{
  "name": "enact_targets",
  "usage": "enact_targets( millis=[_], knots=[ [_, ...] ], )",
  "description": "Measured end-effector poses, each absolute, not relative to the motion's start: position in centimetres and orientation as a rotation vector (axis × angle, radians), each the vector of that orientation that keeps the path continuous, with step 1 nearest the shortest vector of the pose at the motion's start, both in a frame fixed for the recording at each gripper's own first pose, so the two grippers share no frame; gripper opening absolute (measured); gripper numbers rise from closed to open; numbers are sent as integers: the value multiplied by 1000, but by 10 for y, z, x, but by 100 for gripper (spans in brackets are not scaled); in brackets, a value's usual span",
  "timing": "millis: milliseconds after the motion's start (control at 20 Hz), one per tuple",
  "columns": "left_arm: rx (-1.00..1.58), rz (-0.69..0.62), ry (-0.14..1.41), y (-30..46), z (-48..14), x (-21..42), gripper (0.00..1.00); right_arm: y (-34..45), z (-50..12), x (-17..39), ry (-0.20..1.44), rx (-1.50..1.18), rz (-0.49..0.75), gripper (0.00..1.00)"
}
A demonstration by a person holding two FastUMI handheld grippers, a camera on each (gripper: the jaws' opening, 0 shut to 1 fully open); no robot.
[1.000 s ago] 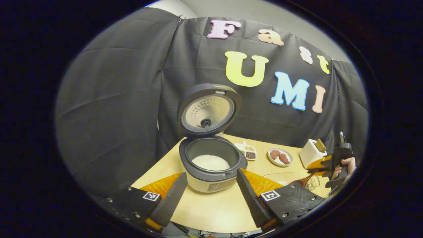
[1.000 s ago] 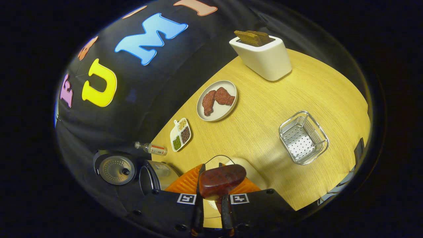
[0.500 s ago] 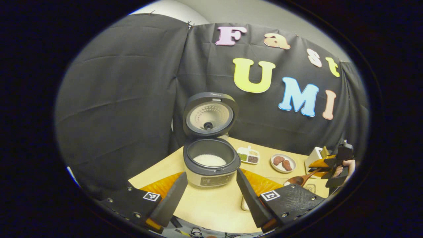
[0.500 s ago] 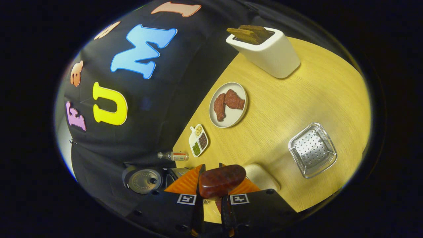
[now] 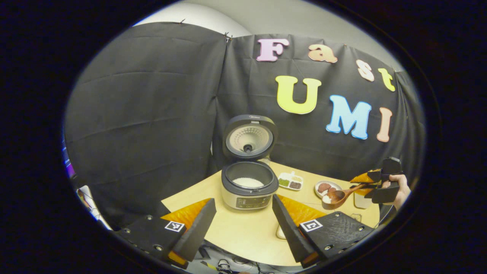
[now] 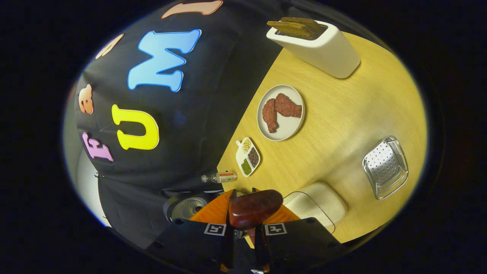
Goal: Close the left gripper, press the button to open the rice cooker; take a wooden spoon from the chopstick holder with the right hand, scoop a spoonful of rice and pour it into the rice cooker, then put the wooden spoon back into the chopstick holder.
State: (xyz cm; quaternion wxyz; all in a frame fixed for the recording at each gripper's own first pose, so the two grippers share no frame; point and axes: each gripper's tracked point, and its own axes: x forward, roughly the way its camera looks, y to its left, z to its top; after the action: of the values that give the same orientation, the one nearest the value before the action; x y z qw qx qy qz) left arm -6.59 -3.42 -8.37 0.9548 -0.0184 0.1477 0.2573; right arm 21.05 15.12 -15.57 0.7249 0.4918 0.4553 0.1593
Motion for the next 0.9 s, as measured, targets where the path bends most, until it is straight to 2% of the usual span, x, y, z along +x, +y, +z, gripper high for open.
enact_targets(
  millis=[150, 200, 300, 550, 750, 850, 900],
  knots=[
    [-41, 480, 297, -25, -86, -48, 94, 163, -142, 218, 988, 1121, 334, 23],
    [-38, 461, 296, -21, -84, -41, 94, 168, -137, 219, 980, 1133, 331, 19],
    [-23, 424, 296, -8, -84, -28, 92, 184, -123, 225, 950, 1156, 338, 23],
    [13, 357, 287, 45, -75, 0, 92, 239, -92, 235, 899, 1165, 369, 23],
    [-11, 342, 282, 93, -76, 16, 92, 287, -71, 241, 866, 1143, 395, 23],
    [-29, 343, 279, 115, -78, 21, 96, 311, -66, 243, 857, 1116, 403, 23],
    [-36, 347, 279, 127, -79, 22, 94, 323, -64, 243, 855, 1101, 413, 23]
  ],
)
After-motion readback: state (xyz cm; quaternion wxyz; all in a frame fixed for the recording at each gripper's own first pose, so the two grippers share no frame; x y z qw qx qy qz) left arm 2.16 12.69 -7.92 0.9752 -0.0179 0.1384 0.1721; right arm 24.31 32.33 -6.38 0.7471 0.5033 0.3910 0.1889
